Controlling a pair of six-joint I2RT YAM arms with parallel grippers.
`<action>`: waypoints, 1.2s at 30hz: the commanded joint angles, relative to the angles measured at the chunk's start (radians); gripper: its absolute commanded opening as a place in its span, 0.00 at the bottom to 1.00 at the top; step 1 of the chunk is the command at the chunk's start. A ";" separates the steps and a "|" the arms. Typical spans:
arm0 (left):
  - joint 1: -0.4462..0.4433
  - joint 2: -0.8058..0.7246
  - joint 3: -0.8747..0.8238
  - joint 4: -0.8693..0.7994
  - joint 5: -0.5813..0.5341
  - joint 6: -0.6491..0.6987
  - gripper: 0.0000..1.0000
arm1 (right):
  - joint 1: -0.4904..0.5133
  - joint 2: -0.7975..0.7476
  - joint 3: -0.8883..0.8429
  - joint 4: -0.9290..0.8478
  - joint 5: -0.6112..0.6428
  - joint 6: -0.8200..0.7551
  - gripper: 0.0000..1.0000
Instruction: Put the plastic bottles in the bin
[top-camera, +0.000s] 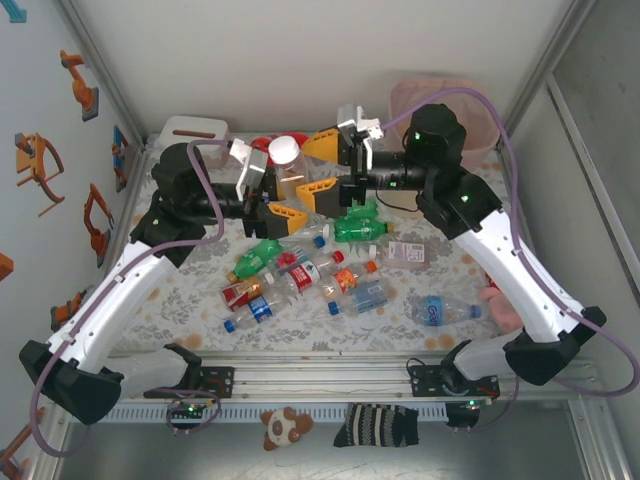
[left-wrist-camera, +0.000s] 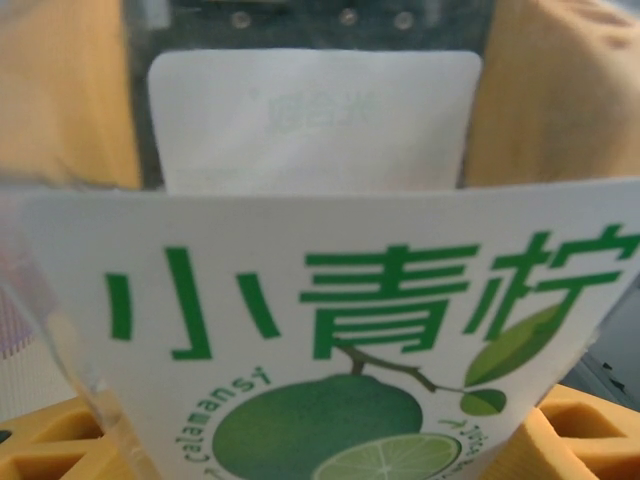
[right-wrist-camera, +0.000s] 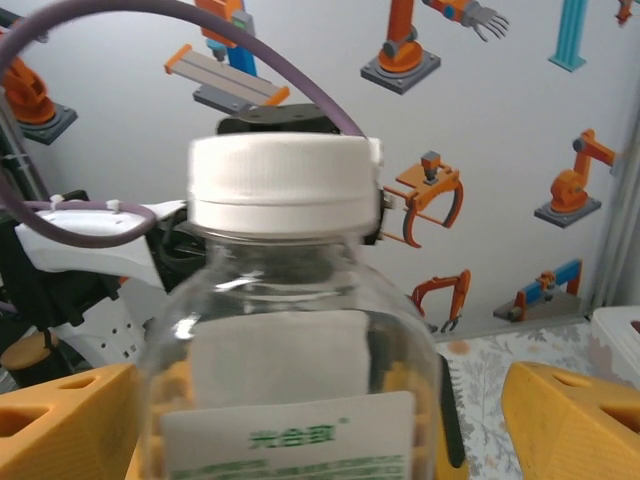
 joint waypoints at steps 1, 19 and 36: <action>-0.004 -0.019 0.048 -0.009 0.024 0.042 0.56 | 0.009 0.008 0.003 -0.026 0.001 -0.006 0.91; -0.004 0.005 0.092 -0.088 -0.017 0.072 0.69 | 0.010 -0.009 0.019 -0.074 -0.037 -0.064 0.74; 0.094 -0.157 -0.050 -0.250 -0.410 0.118 0.85 | -0.163 -0.018 0.090 -0.104 0.276 -0.035 0.66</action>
